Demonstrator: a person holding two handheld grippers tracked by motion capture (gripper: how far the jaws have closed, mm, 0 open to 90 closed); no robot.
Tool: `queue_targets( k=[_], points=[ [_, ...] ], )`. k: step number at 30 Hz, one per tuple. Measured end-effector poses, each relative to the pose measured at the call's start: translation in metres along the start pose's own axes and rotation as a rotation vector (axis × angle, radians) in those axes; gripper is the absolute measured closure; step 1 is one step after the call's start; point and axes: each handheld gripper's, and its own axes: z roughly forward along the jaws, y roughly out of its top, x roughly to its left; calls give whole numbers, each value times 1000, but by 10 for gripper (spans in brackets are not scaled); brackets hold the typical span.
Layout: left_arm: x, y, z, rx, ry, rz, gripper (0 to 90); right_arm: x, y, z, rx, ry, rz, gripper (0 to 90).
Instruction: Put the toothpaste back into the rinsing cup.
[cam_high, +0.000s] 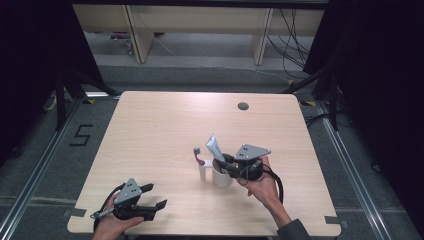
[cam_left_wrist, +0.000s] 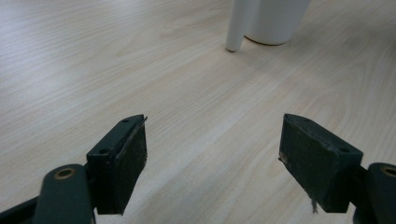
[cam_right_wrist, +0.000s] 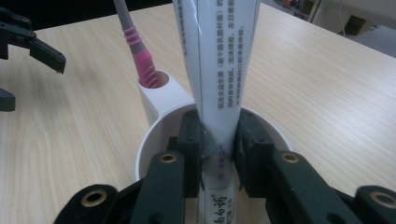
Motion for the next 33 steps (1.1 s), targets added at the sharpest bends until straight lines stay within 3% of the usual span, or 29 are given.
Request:
queue_targets(
  k=[8, 10, 17, 20, 22, 28, 33],
  points=[
    [0, 0, 0, -2, 8, -11, 229, -2, 0, 0, -8, -1, -6, 723],
    [0, 0, 0, -1, 4, -4, 229, -2, 0, -1, 4, 3, 20, 720],
    [0, 0, 0, -4, 3, -6, 229, -3, 0, -3, -18, -10, 14, 702],
    [0, 0, 0, -9, 7, -14, 229, -3, 0, -3, -5, 5, 41, 701],
    [0, 0, 0, -13, 6, -14, 229, -3, 0, -3, -14, -14, 15, 700],
    [0, 1, 0, -11, 4, -12, 229, -3, 0, -4, -1, 2, 49, 681],
    [1, 1, -1, -4, 5, -7, 229, -5, 0, -6, -34, 2, 64, 615]
  ],
)
